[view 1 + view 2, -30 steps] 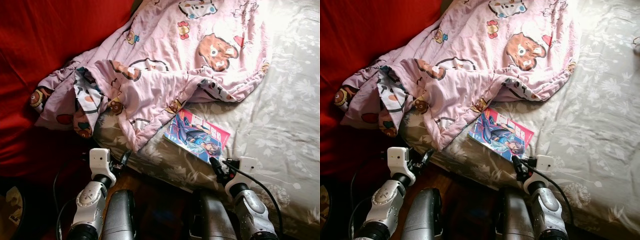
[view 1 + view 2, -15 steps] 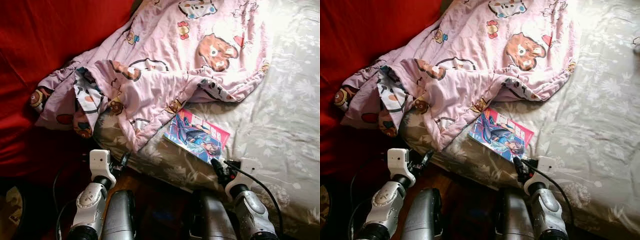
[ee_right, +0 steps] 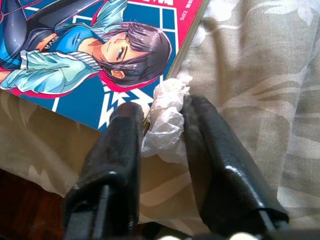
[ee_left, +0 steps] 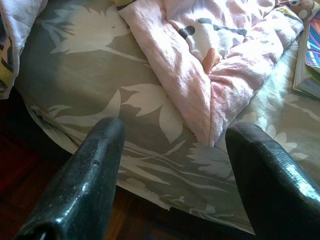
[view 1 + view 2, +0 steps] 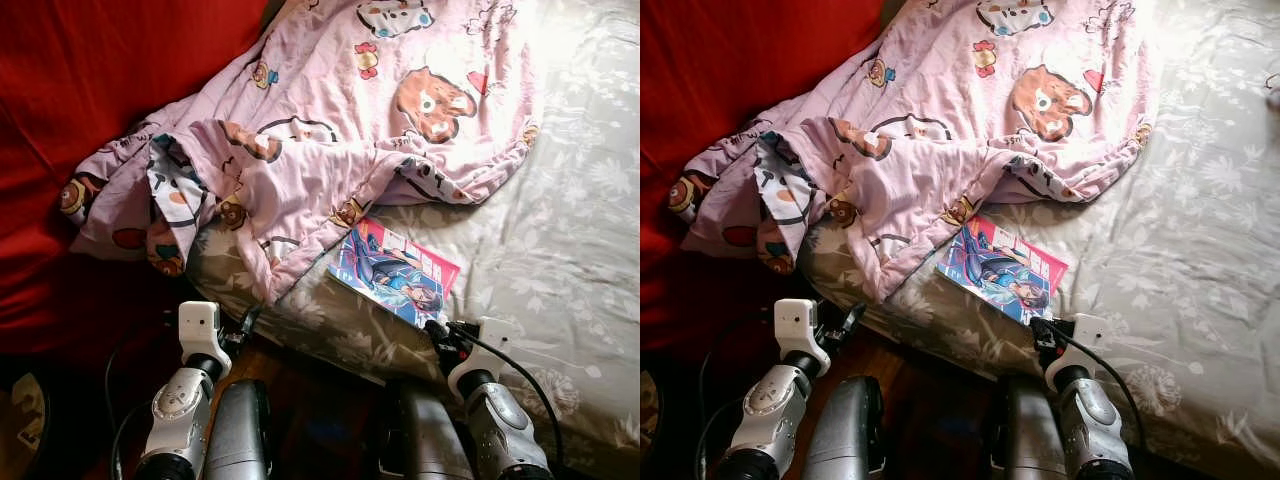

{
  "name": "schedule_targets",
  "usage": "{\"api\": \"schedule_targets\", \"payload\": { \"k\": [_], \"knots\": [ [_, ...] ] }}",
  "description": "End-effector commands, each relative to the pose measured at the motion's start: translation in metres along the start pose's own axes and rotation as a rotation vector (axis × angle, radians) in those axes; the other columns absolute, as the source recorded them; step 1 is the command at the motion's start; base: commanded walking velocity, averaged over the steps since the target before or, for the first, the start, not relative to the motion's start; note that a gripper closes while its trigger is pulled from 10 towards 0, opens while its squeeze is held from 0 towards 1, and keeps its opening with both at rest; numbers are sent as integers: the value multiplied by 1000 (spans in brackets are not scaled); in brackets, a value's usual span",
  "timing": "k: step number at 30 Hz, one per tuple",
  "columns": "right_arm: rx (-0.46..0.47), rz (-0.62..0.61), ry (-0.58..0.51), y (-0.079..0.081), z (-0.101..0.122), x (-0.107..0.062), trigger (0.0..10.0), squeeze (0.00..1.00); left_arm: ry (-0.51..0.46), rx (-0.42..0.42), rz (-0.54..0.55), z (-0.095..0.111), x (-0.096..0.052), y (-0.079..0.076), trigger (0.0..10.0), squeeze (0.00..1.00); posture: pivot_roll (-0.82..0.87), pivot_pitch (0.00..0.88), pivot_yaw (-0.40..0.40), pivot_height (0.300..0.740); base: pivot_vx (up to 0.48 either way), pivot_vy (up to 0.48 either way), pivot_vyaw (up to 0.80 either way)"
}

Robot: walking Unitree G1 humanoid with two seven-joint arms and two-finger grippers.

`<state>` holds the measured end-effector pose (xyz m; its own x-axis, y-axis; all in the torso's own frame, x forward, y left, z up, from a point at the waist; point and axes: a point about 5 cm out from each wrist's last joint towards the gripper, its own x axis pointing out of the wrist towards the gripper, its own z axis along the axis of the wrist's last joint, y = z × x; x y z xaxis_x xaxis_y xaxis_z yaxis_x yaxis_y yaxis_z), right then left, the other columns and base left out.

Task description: Clean up the room

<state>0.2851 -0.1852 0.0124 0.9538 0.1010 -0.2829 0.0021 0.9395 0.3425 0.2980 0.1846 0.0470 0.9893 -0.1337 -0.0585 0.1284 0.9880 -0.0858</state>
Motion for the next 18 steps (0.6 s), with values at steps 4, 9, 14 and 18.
{"api": "schedule_targets", "payload": {
  "k": [4,9,14,18],
  "knots": [
    [21,-19,58,-4,-16,-7,0,0,54,5,9,-11,-8,4,10000,0,97,315,-21,599,0,0,0],
    [1,-14,67,-3,-18,-7,0,0,58,3,7,-12,-9,3,10000,0,100,302,-17,599,0,0,0],
    [-2,-18,63,-2,-19,-7,0,0,58,0,8,-12,-9,4,10000,0,101,295,-16,599,0,0,0],
    [-10,-23,59,-2,-17,-7,0,0,60,1,7,-12,-9,4,10000,0,99,296,-14,599,0,0,0]
  ]
}}
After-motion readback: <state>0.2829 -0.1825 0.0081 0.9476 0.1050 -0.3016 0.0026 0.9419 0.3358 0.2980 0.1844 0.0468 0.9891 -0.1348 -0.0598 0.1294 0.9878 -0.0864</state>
